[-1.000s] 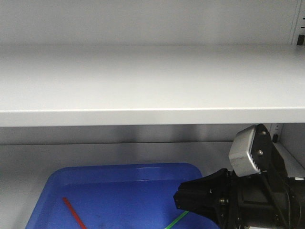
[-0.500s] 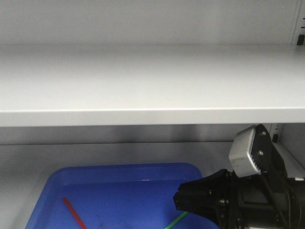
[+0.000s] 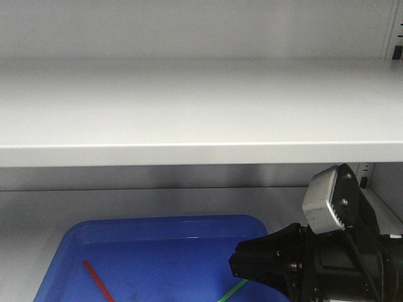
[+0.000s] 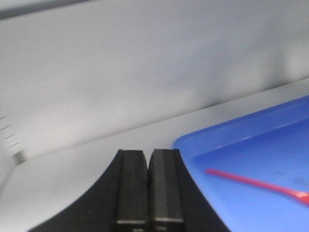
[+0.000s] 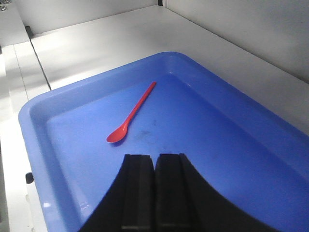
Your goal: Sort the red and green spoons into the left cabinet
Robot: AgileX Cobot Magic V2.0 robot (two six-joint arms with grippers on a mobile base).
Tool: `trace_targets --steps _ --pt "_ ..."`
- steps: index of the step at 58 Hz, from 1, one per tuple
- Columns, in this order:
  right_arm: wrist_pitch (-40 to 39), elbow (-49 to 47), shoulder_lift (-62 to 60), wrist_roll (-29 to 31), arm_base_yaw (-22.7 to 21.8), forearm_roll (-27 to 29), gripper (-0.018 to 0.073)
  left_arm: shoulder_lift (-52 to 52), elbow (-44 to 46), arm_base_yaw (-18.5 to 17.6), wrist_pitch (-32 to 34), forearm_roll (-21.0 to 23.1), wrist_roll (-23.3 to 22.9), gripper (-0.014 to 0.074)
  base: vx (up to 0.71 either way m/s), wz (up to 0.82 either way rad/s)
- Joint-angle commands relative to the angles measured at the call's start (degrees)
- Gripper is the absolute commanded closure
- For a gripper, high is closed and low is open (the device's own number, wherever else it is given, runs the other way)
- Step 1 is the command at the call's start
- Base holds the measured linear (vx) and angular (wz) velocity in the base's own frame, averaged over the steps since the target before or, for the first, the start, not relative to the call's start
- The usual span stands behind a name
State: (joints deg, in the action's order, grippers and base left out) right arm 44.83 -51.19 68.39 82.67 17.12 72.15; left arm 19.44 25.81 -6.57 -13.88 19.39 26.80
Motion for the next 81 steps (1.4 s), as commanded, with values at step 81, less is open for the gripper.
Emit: trace_targets --steps 81 --pt "0.1 -1.9 -1.4 0.2 -0.1 2.9 0.0562 -21.2 -28.3 8.3 14.8 -17.7 -31.6 0.0600 0.00 0.00"
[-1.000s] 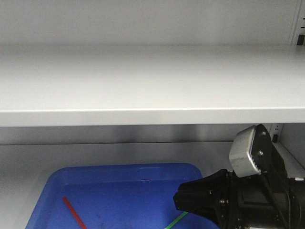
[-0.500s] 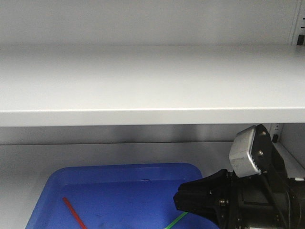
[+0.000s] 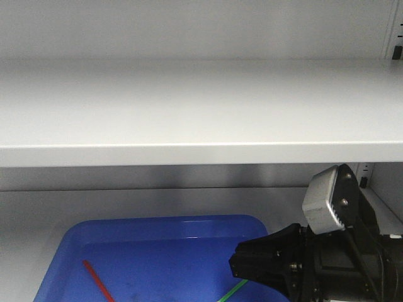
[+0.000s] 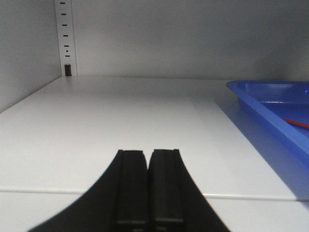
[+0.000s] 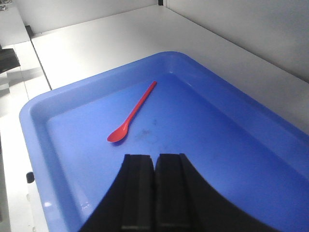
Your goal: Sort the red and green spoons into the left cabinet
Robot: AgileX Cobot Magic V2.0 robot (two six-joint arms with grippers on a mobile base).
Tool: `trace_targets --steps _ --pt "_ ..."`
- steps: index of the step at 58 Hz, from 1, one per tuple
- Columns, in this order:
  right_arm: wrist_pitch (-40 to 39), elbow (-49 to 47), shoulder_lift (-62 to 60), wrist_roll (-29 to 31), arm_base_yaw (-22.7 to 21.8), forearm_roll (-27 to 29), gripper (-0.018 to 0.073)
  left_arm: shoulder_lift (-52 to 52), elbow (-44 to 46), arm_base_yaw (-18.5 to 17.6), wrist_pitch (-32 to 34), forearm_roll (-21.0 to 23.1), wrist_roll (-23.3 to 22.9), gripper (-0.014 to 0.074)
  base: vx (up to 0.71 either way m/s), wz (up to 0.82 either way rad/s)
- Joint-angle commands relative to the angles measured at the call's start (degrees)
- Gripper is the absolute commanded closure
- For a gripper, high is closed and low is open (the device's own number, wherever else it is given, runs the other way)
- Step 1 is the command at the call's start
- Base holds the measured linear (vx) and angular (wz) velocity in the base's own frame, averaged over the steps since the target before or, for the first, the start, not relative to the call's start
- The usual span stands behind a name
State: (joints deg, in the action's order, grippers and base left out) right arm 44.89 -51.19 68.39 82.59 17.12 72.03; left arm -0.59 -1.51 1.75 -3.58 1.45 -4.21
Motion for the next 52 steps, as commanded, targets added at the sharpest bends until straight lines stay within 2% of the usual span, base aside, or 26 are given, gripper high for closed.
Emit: trace_targets --steps 1,30,39,52 --pt "0.1 -1.9 -1.4 0.2 -0.1 3.0 0.0562 -1.1 -1.0 0.0 4.5 0.3 -0.6 0.0600 0.00 0.00" --pt "0.2 -1.9 -1.1 0.2 -0.1 3.0 0.0562 -1.1 -1.0 0.0 4.5 0.3 -0.6 0.0600 0.00 0.00" --pt "0.0 -1.7 -2.8 -2.9 -0.1 2.1 0.0562 -1.1 -1.0 0.0 4.5 0.3 -0.6 0.0600 0.00 0.00" --pt "-8.6 7.9 -12.1 -3.4 -0.1 3.8 0.0562 -1.1 -1.0 0.0 4.5 0.3 -0.6 0.0600 0.00 0.00"
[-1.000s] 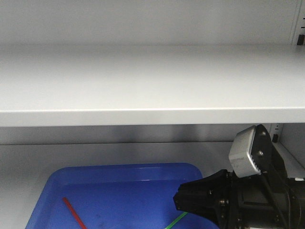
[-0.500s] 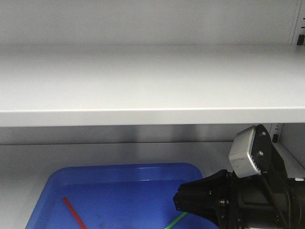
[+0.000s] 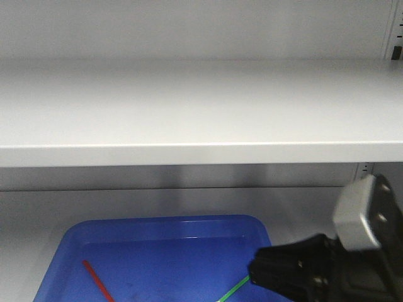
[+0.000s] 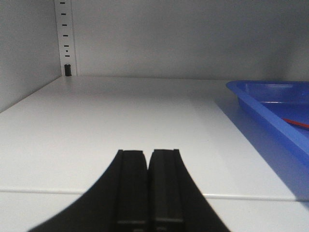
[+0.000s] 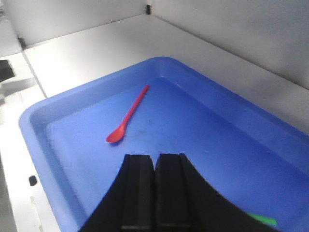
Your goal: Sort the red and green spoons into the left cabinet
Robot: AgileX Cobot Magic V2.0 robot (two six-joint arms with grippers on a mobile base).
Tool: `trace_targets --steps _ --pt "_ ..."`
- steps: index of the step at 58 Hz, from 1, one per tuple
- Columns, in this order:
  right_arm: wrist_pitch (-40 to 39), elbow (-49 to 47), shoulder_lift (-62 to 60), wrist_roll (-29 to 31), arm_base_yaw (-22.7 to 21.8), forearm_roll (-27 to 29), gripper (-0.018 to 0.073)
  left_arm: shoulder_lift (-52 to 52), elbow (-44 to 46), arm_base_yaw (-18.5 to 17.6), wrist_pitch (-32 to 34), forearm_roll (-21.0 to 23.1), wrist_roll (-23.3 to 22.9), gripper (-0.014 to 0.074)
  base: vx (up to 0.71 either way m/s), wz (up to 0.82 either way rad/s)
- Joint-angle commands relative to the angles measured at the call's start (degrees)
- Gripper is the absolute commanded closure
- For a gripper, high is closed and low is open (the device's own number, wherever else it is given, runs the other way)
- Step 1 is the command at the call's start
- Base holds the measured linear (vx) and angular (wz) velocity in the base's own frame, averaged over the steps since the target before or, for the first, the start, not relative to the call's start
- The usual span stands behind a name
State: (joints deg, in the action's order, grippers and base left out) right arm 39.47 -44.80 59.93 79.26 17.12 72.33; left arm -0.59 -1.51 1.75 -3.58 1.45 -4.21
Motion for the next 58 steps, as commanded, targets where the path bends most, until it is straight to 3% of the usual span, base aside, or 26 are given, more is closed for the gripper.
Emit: trace_targets --steps 1,8,18,27,39,46,58 --pt "-3.3 2.2 -4.5 -0.1 -0.1 3.5 0.0562 -1.1 -1.0 0.0 4.5 0.3 -0.6 0.0600 0.00 0.00" --pt "-5.1 5.0 -8.6 -0.6 -0.1 2.2 0.0562 -1.1 -1.0 0.0 4.5 0.3 -0.6 0.0600 0.00 0.00" --pt "-10.8 7.2 -13.3 -5.7 -0.1 -1.0 0.0562 -1.1 -1.0 0.0 4.5 0.3 -0.6 0.0600 0.00 0.00" --pt "-15.7 8.3 -15.6 -13.6 -0.3 -7.5 0.0562 -1.1 -1.0 0.0 4.5 0.3 -0.6 0.0600 0.00 0.00" --pt "-20.8 8.3 -15.7 -25.1 -4.2 -16.3 0.0562 -1.1 -1.0 0.0 4.5 0.3 -0.6 0.0600 0.00 0.00" --pt "-26.3 8.3 -15.7 -34.0 -4.1 -26.3 0.0562 -1.1 -1.0 0.0 4.5 0.3 -0.6 0.0600 0.00 0.00" --pt "-35.3 8.3 -15.7 -61.6 -4.2 -53.0 0.0562 -1.1 -1.0 0.0 4.5 0.3 -0.6 0.0600 0.00 0.00"
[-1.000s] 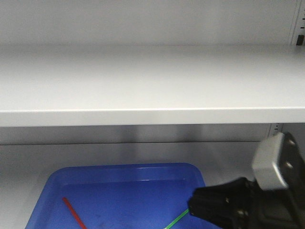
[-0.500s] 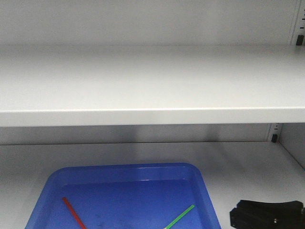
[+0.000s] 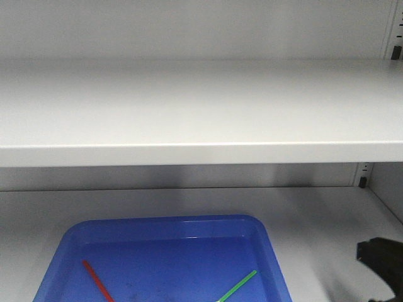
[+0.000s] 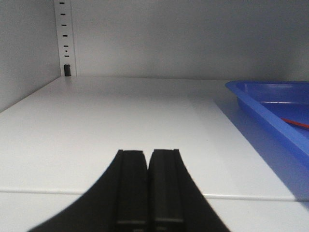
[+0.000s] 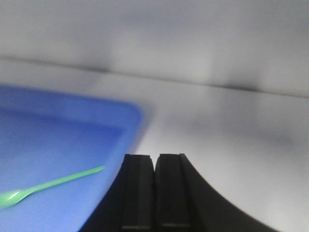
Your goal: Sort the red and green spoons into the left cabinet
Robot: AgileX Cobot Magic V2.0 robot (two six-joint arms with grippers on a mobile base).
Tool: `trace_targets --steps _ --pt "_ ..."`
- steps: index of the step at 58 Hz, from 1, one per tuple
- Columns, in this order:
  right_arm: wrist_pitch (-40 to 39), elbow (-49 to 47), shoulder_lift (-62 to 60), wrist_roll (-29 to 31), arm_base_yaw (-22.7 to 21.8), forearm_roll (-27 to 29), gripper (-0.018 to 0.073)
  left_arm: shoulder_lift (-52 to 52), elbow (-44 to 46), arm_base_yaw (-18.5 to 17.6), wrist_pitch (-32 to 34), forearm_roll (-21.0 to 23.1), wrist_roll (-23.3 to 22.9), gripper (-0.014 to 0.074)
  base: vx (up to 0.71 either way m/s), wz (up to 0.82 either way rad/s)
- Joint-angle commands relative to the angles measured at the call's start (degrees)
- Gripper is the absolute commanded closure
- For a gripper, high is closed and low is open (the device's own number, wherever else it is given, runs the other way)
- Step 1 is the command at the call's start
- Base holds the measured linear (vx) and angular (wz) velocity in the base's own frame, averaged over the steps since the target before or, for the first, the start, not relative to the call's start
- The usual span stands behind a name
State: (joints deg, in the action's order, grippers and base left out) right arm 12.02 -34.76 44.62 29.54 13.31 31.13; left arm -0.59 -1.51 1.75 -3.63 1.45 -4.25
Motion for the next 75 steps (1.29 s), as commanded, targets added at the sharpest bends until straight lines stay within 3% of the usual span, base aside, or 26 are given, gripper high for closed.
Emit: trace_targets --steps 1,5,14,34,41,52,68,75 --pt "-8.4 -1.7 -0.4 -13.8 -0.3 -13.7 0.0562 -1.1 -1.0 0.0 4.6 0.3 -0.6 0.0600 0.00 0.00" --pt "-10.5 -1.7 -0.4 -22.3 -1.0 -22.6 0.0562 -1.1 -1.0 0.0 4.6 0.3 -0.6 0.0600 0.00 0.00" --pt "-11.2 -1.7 -1.8 -32.5 -4.9 -31.1 0.0562 -1.1 -1.0 0.0 4.6 0.3 -0.6 0.0600 0.00 0.00" --pt "-4.7 -1.6 -9.2 -31.9 -11.9 -31.7 0.0562 -1.1 -1.0 0.0 4.6 0.3 -0.6 0.0600 0.00 0.00" --pt "-8.6 2.6 -13.8 -32.2 -13.6 -31.5 0.0562 -1.1 -1.0 0.0 4.6 0.3 -0.6 0.0600 0.00 0.00" --pt "-16.0 14.5 -23.0 -36.2 -13.5 -31.6 0.0562 -1.1 -1.0 0.0 4.6 0.3 -0.6 0.0600 0.01 0.04" --pt "-16.4 26.6 -37.4 -44.2 -13.5 -36.2 0.0562 -1.1 -1.0 0.0 4.0 0.3 -0.6 0.0600 0.03 0.11" --pt "-16.4 28.4 -39.7 -44.6 -13.5 -36.0 0.0562 -1.1 -1.0 0.0 4.0 0.3 -0.6 0.0600 0.01 0.00"
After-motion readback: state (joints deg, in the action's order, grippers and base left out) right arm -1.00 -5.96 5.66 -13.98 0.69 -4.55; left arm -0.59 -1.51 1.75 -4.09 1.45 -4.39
